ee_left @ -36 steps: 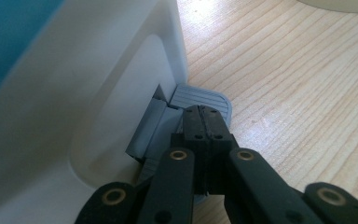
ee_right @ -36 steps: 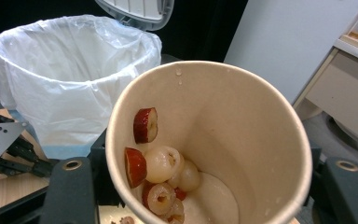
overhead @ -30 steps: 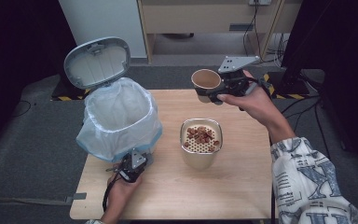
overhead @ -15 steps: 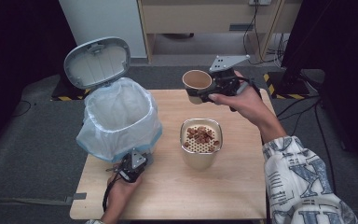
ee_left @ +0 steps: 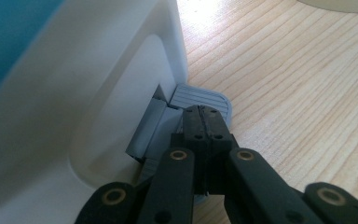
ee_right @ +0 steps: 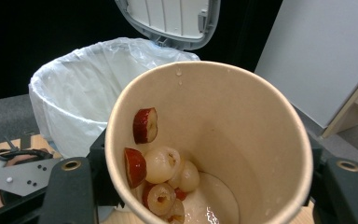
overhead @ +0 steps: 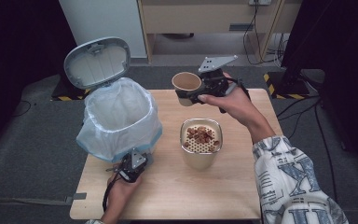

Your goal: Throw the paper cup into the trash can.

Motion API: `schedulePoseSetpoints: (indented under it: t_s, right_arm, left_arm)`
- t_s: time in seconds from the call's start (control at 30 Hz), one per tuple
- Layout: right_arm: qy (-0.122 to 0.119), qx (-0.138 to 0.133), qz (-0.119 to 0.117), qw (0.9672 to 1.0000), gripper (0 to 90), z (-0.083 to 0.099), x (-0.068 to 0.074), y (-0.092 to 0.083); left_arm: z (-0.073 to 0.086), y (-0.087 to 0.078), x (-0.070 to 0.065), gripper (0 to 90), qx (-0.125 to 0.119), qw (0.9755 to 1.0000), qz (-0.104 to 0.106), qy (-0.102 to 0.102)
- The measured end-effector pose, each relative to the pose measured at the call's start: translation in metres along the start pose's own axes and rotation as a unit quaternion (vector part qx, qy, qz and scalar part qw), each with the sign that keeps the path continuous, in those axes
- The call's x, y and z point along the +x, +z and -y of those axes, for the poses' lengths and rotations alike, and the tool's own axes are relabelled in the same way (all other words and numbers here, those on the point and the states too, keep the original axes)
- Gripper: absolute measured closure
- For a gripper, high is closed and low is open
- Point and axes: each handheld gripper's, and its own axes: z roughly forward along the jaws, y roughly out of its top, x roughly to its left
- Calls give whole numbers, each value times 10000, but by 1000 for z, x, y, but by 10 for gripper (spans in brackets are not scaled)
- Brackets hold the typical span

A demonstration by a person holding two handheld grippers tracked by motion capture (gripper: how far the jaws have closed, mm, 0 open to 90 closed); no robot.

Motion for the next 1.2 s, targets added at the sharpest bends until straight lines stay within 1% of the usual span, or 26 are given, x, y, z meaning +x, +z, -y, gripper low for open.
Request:
schedulePoseSetpoints:
  t_s: [0.23,0.97,1.2]
  right_arm:
    - [49,-24,-91,9999,336,-3,5,11]
    - [204,-65,-221,9995,331,-15,22,45]
    - [249,-100,-297,9992,332,-22,28,59]
  left_arm:
    - [0,0,0,897,1,10000,-1,1]
    - [0,0,0,897,1,10000,-7,3]
    - [0,0,0,897,-1,10000,-16,4]
